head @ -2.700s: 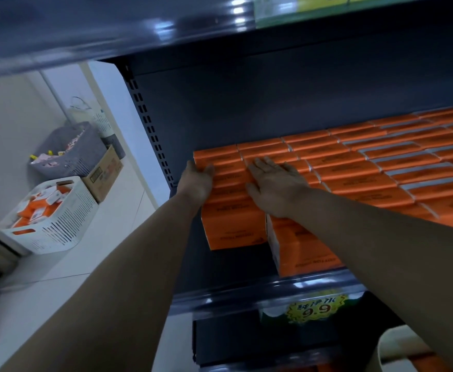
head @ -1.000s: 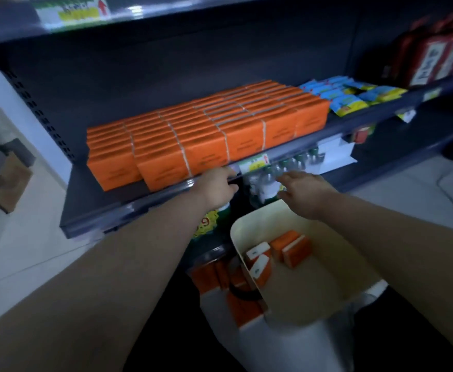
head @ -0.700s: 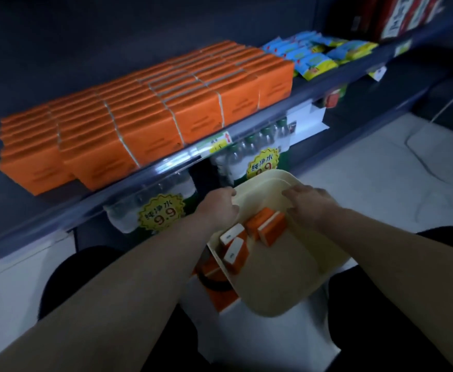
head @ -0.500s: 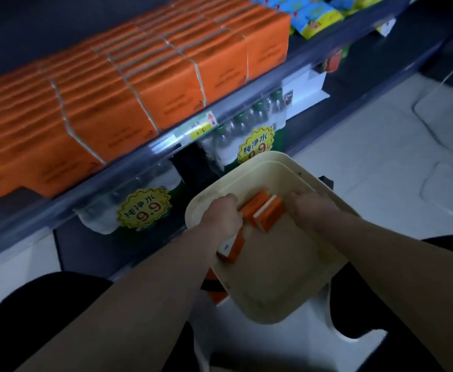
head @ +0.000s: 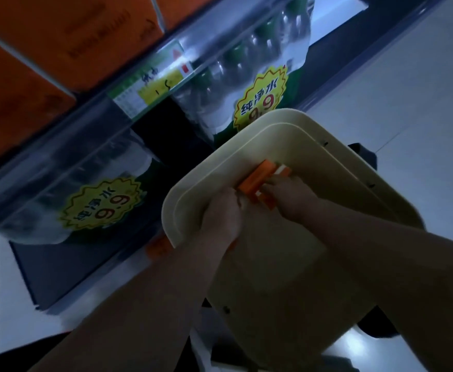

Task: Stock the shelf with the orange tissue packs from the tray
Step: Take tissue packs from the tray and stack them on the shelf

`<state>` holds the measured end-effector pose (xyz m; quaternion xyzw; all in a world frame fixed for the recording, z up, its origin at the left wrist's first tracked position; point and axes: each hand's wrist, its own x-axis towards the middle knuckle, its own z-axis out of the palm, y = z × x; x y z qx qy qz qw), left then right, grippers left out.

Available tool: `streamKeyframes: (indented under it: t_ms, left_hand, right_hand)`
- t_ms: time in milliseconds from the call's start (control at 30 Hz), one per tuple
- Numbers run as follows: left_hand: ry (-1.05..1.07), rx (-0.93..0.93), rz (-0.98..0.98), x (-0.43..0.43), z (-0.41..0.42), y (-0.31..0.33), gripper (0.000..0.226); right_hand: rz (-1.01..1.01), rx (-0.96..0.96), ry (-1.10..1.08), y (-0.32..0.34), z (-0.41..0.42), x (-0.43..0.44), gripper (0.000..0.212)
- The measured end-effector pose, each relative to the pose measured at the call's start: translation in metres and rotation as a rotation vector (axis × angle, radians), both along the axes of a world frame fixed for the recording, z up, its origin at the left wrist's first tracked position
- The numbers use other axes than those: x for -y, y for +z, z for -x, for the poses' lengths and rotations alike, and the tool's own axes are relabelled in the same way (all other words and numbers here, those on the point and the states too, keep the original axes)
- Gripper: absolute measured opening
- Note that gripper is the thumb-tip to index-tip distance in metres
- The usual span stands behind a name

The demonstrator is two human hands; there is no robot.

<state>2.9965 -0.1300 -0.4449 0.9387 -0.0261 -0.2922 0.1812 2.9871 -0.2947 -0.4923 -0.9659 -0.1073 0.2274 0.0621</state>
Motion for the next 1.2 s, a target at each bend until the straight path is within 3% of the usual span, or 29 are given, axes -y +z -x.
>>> streamKeyframes:
  t_ms: [167,367,467,633,733,833,900,967,1033,1200]
  left_hand:
    - [0.019,-0.005,0.02,-0.002,-0.007,-0.009,0.032]
    - [0.061,-0.02,0.059,-0.008,-0.012,-0.015,0.033]
    - [0.049,-0.024,0.073,-0.01,-0.015,-0.018,0.033]
    - [0.061,-0.026,0.068,-0.01,-0.02,-0.023,0.026]
    - [0.037,-0.022,0.059,-0.003,-0.021,-0.028,0.021]
    - [-0.025,-0.013,0.067,0.006,-0.021,-0.032,0.024]
    - [-0.063,-0.025,0.046,0.011,-0.02,-0.035,0.028]
    - [-0.089,-0.016,0.017,0.015,-0.019,-0.04,0.028]
    - [-0.119,0.005,0.005,0.018,-0.02,-0.046,0.029]
    - [-0.162,0.001,-0.005,0.017,-0.03,-0.057,0.035]
  right_hand:
    - [0.05,-0.056,0.079,-0.03,-0.006,-0.011,0.038]
    - [0.232,0.115,0.154,-0.031,-0.004,-0.008,0.032]
    - [0.126,0.015,-0.077,-0.026,0.001,-0.007,0.028]
    - [-0.029,-0.071,-0.377,-0.002,0.022,0.004,0.053]
    - [-0.102,-0.137,-0.569,-0.002,0.033,0.014,0.05]
    - [-0.3,-0.224,-0.78,-0.014,0.044,0.017,0.048]
    - [-0.375,-0.289,-0.86,-0.026,0.052,0.017,0.063]
    - [-0.244,-0.371,-0.825,-0.041,0.06,0.016,0.077]
    - [-0.07,-0.361,-0.748,-0.05,0.061,0.012,0.067]
    - [0.087,-0.21,-0.421,-0.045,0.046,-0.007,0.048]
